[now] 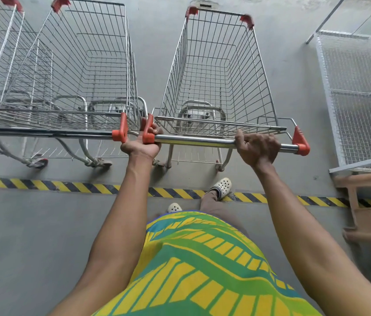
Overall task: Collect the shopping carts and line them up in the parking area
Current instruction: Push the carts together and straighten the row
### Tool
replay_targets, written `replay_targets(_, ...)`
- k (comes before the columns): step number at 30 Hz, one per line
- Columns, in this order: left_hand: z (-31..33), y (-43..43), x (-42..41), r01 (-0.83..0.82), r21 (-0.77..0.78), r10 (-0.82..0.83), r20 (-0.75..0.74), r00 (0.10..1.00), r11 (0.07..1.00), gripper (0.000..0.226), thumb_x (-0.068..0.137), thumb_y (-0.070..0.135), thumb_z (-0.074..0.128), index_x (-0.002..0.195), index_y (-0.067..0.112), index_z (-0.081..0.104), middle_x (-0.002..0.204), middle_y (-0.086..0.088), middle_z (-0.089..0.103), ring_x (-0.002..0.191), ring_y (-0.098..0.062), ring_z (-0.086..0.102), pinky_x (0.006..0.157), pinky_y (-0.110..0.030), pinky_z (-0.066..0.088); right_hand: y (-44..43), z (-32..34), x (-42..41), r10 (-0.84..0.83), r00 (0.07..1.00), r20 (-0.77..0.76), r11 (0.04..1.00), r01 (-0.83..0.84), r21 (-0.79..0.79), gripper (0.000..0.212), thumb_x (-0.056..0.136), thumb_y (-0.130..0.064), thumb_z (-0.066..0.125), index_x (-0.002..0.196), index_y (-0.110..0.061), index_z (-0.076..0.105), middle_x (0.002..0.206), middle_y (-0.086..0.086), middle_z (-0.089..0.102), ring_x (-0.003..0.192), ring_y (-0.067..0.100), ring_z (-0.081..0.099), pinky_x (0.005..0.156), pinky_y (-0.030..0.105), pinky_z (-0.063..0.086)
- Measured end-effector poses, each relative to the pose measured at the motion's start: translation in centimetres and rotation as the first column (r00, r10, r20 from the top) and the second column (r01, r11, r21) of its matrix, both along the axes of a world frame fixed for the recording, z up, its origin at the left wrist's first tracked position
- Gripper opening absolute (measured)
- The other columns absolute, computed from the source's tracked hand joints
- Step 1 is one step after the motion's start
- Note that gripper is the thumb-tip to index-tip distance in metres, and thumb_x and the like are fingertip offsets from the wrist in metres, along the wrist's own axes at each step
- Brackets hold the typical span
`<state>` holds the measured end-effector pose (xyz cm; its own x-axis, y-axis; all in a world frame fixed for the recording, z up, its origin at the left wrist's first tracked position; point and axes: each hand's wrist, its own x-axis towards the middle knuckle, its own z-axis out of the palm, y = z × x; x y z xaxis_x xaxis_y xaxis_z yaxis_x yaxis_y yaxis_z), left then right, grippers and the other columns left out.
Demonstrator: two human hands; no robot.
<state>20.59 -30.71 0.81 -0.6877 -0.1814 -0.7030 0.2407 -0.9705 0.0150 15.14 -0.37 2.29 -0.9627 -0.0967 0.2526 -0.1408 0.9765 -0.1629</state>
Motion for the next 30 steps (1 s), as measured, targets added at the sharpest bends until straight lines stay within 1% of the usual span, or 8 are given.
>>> replay_targets(5, 0.1, -0.1, 0.4, -0.019, 0.007, 0.019, 0.016, 1.0, 1.0, 0.071, 0.091, 0.066, 0.028, 0.102, 0.004, 0.061, 0.122, -0.027, 0.064, 0.07, -0.025, 0.053, 0.055, -0.027, 0.043, 0.0, -0.2, 0.4, -0.01, 1.0, 0.008, 1.0, 0.01, 0.014, 0.049, 0.1, -0.054, 0.048, 0.086, -0.025, 0.084, 0.06, 0.011, 0.07, 0.062, 0.031, 0.066, 0.075, 0.033, 0.042)
replay_targets(11, 0.7, -0.2, 0.3, -0.052, 0.02, 0.05, 0.074, 0.996, 0.998, 0.077, 0.092, 0.07, 0.021, 0.098, 0.005, 0.062, 0.102, -0.025, 0.067, 0.063, -0.024, 0.053, 0.057, -0.026, 0.041, -0.4, -0.2, 0.7, -0.008, 1.0, -0.009, 1.0, 0.008, -0.019, 0.048, 0.1, -0.052, 0.052, 0.078, -0.022, 0.083, 0.053, 0.007, 0.066, 0.056, 0.027, 0.063, 0.072, 0.032, 0.039)
replay_targets(16, 1.2, -0.4, 0.3, -0.087, 0.011, 0.085, 0.094, 0.992, 0.996, 0.075, 0.094, 0.069, 0.018, 0.098, 0.006, 0.059, 0.082, -0.023, 0.071, 0.057, -0.023, 0.053, 0.058, -0.024, 0.04, -1.0, -0.1, 0.9, -0.014, 1.0, -0.006, 1.0, 0.014, -0.024, 0.046, 0.099, -0.052, 0.054, 0.08, -0.023, 0.083, 0.055, 0.007, 0.068, 0.058, 0.027, 0.064, 0.073, 0.032, 0.04)
replay_targets(20, 1.8, -0.6, 0.3, -0.111, -0.005, 0.111, 0.101, 0.989, 0.994, 0.07, 0.098, 0.062, 0.02, 0.102, 0.004, 0.059, 0.08, -0.025, 0.071, 0.049, -0.023, 0.056, 0.055, -0.023, 0.042, -1.6, 0.1, 1.0, -0.01, 1.0, -0.002, 1.0, 0.01, -0.029, 0.045, 0.1, -0.052, 0.054, 0.081, -0.023, 0.083, 0.055, 0.008, 0.068, 0.058, 0.027, 0.066, 0.074, 0.033, 0.043)
replay_targets(23, 2.0, -0.8, 0.3, -0.12, -0.003, 0.12, 0.099, 0.988, 0.993, 0.067, 0.099, 0.059, 0.022, 0.109, 0.004, 0.058, 0.079, -0.028, 0.071, 0.049, -0.025, 0.056, 0.054, -0.024, 0.042, -1.9, 0.3, 1.1, -0.008, 1.0, -0.005, 0.999, 0.008, -0.038, 0.043, 0.099, -0.051, 0.056, 0.081, -0.023, 0.083, 0.055, 0.009, 0.068, 0.058, 0.028, 0.066, 0.075, 0.034, 0.045)
replay_targets(26, 2.3, -0.7, 0.3, -0.118, -0.007, 0.118, 0.104, 0.988, 0.993, 0.067, 0.099, 0.06, 0.022, 0.102, 0.004, 0.058, 0.074, -0.026, 0.071, 0.05, -0.024, 0.055, 0.056, -0.024, 0.04, -1.8, 0.2, 1.1, -0.007, 1.0, -0.016, 0.999, 0.006, -0.047, 0.042, 0.099, -0.049, 0.058, 0.079, -0.022, 0.083, 0.053, 0.008, 0.067, 0.056, 0.027, 0.065, 0.074, 0.034, 0.044)
replay_targets(28, 2.4, -0.6, 0.3, -0.121, -0.015, 0.122, 0.108, 0.987, 0.993, 0.064, 0.099, 0.058, 0.022, 0.096, 0.004, 0.057, 0.071, -0.023, 0.069, 0.05, -0.024, 0.056, 0.054, -0.023, 0.041, -1.9, 0.2, 1.1, -0.01, 1.0, -0.02, 0.999, 0.009, -0.048, 0.048, 0.099, -0.051, 0.053, 0.076, -0.021, 0.083, 0.052, 0.008, 0.066, 0.055, 0.028, 0.064, 0.073, 0.034, 0.043)
replay_targets(30, 2.3, -0.6, 0.2, -0.128, -0.014, 0.129, 0.106, 0.986, 0.992, 0.062, 0.099, 0.057, 0.023, 0.097, 0.004, 0.055, 0.069, -0.021, 0.069, 0.051, -0.025, 0.057, 0.052, -0.023, 0.042, -1.9, 0.2, 1.1, -0.017, 1.0, -0.019, 0.998, 0.016, -0.06, 0.056, 0.098, -0.055, 0.046, 0.073, -0.02, 0.082, 0.052, 0.008, 0.066, 0.055, 0.029, 0.064, 0.073, 0.034, 0.044)
